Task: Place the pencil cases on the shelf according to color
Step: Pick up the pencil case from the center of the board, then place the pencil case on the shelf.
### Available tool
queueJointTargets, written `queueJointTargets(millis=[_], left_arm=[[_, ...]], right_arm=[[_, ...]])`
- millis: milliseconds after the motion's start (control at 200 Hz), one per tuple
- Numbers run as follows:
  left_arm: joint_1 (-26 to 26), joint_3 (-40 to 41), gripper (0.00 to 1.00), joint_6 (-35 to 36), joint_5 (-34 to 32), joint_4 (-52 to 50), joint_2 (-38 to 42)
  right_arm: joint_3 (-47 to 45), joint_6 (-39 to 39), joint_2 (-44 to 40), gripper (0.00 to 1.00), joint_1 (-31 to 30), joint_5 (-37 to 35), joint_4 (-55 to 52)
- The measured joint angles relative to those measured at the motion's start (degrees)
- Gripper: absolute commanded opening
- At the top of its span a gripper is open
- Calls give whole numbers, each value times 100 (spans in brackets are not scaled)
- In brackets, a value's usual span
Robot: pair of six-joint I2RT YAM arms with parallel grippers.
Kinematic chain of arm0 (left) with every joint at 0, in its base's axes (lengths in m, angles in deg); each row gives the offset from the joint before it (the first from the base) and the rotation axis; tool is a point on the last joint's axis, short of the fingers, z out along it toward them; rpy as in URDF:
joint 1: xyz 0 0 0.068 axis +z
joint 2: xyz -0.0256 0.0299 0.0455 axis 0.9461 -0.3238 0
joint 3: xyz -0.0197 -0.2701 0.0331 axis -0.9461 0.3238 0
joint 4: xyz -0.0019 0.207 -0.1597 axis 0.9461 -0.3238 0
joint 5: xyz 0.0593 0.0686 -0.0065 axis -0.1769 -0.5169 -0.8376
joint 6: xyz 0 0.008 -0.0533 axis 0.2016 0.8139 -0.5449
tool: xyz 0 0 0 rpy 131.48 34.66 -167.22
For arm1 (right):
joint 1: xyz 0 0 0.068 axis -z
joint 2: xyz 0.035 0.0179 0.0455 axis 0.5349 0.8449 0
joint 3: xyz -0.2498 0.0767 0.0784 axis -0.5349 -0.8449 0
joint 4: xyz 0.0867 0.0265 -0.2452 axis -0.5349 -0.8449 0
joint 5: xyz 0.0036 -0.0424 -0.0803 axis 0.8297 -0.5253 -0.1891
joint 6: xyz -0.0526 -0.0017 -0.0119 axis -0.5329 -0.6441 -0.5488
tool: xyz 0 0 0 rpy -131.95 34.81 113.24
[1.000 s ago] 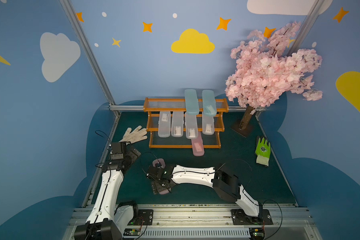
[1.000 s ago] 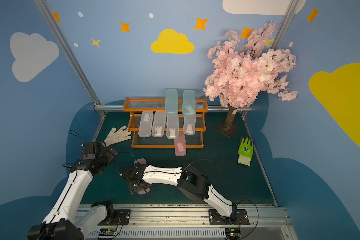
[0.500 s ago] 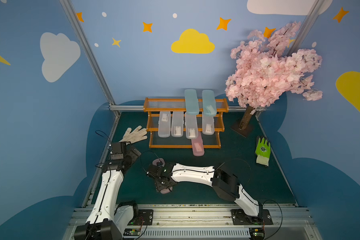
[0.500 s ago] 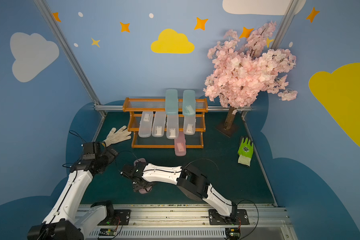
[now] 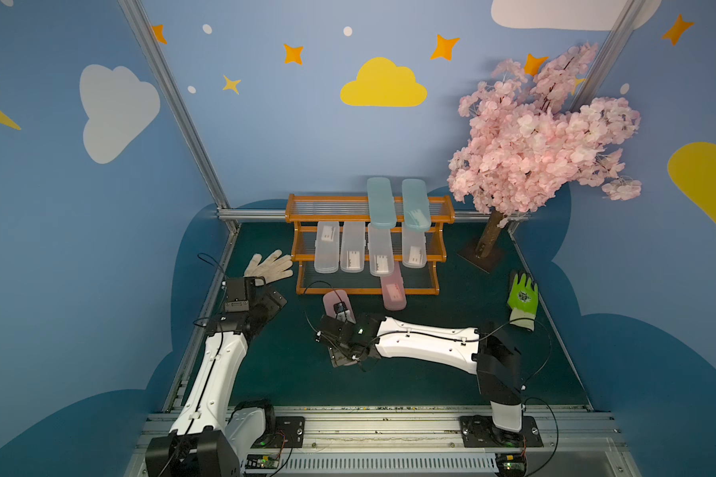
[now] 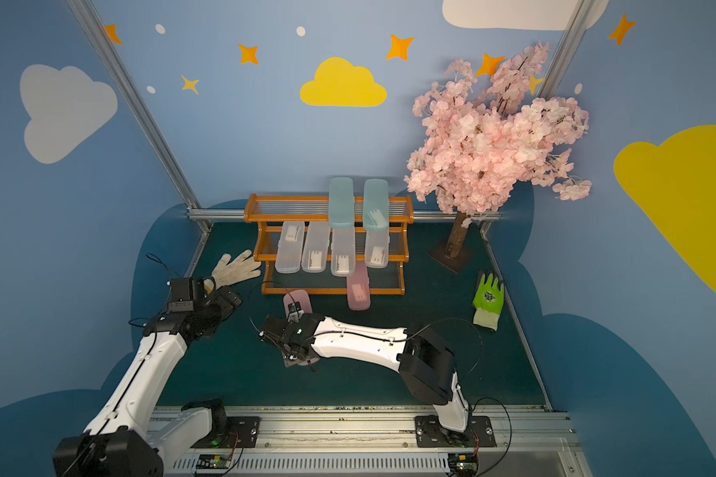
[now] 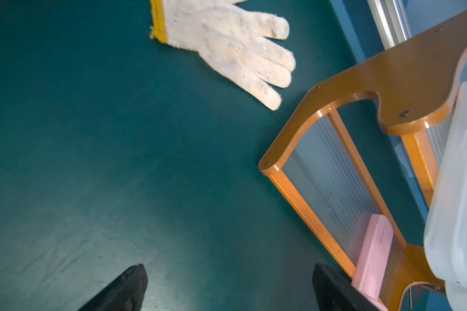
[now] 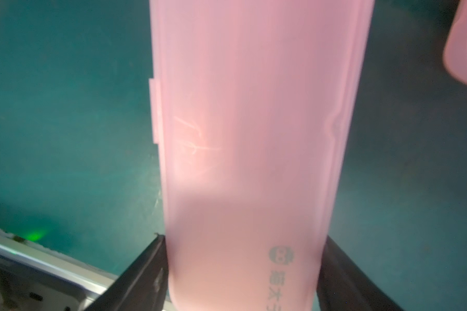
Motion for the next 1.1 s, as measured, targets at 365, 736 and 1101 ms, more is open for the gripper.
queueJointTargets(millis=[365, 736, 1101], left_arm=[[-96, -317, 100, 17, 94, 127, -409], [-96, -367, 100, 157, 31, 149, -483], [-96, -304, 100, 195, 214, 295, -619]], right_arm=[[1333, -391, 1137, 62, 680, 348, 105], [1803, -138, 1729, 62, 1016, 299, 601], [1987, -109, 2057, 98, 1228, 407, 872]])
